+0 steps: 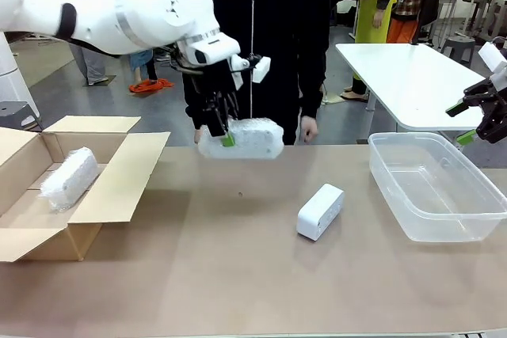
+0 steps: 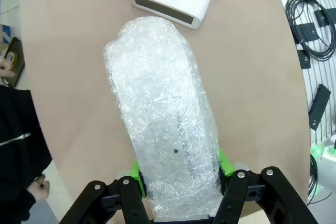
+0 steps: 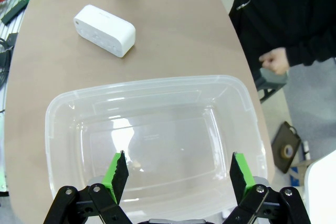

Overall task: Separate and place wrapped and unwrapped clocks.
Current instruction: Pick up the Digital clock indicated by the person, then if the picked Digital clock is wrapped, place it in the Package Box ; if not, place it in the Organizing box.

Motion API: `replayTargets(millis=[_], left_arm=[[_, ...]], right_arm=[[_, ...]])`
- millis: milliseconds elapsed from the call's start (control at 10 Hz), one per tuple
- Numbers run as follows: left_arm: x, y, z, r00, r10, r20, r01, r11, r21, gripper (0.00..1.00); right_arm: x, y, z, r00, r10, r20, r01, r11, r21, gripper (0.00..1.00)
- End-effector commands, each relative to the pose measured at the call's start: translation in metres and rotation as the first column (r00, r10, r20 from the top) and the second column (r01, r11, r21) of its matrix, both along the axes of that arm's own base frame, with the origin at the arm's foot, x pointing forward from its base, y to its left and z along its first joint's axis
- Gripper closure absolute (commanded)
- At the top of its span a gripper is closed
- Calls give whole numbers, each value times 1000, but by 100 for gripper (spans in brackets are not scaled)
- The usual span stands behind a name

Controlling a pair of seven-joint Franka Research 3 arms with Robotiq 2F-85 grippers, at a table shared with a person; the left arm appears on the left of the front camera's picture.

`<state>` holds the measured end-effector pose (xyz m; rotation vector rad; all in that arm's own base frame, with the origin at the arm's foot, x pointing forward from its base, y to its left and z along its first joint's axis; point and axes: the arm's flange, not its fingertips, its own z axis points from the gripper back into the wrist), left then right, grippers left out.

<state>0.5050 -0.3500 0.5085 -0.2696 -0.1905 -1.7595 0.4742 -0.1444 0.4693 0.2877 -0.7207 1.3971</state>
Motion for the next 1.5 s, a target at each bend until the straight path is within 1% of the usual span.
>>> replayTargets(millis=[0,100,200,300,400,1400], left_arm=[[-22,26,9,1000,-24,17,24,999,-29,64],[-27,32,16,999,-22,23,23,999,-36,100],[-31,37,22,999,-29,24,30,999,-40,84],[-35,39,25,999,-39,36,40,999,-34,100],[-18,27,24,1000,-3,31,3,1000,-17,100],[-18,27,24,1000,-3,31,3,1000,-17,100]], right_arm=[[0,1,-1,1000,1,-2,-1,1000,0,0],[0,1,-1,1000,1,-2,-1,1000,0,0],[0,1,-1,1000,1,-2,-1,1000,0,0],[0,1,-1,1000,1,-2,-1,1000,0,0],[0,1,-1,1000,1,-2,-1,1000,0,0],[0,1,-1,1000,1,-2,-1,1000,0,0]])
